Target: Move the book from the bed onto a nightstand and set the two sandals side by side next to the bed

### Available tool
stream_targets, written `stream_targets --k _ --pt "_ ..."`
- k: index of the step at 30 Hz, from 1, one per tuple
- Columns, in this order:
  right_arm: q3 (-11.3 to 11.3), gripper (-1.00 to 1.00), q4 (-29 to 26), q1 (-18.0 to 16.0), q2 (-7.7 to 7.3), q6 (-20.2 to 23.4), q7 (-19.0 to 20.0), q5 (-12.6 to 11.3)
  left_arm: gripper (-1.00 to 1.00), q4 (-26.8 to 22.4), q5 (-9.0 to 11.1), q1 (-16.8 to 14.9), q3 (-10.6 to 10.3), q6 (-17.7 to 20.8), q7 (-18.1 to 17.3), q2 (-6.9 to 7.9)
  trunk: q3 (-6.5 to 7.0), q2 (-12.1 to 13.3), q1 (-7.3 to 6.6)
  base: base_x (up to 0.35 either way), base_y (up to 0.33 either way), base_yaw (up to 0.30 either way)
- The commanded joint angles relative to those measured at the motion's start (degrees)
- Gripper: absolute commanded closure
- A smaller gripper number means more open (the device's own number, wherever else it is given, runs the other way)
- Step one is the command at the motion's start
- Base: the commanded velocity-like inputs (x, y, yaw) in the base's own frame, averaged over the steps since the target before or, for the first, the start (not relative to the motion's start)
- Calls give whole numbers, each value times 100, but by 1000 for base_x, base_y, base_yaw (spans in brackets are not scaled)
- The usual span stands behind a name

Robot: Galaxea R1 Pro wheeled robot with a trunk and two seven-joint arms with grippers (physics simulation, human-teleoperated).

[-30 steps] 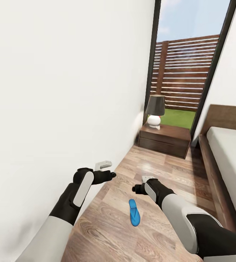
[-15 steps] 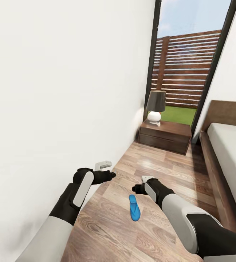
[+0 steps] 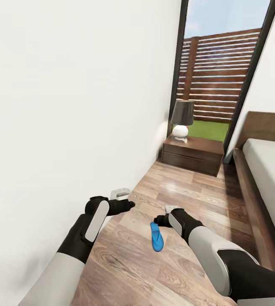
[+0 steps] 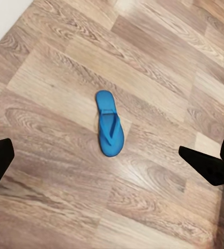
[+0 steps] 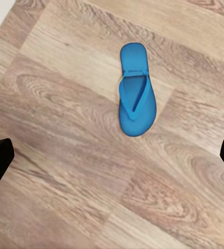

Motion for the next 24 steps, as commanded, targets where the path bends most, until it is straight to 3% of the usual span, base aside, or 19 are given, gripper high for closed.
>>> stream_targets --k 1,24 --pt "-26 -100 -10 -1 3 28 -21 -16 -100 -5 61 -3 -4 12 57 0 -27 -44 21 0 0 0" --pt "-12 -100 -13 7 3 9 0 -22 -100 -5 71 -1 -4 15 48 3 -545 -75 80 0 0 0"
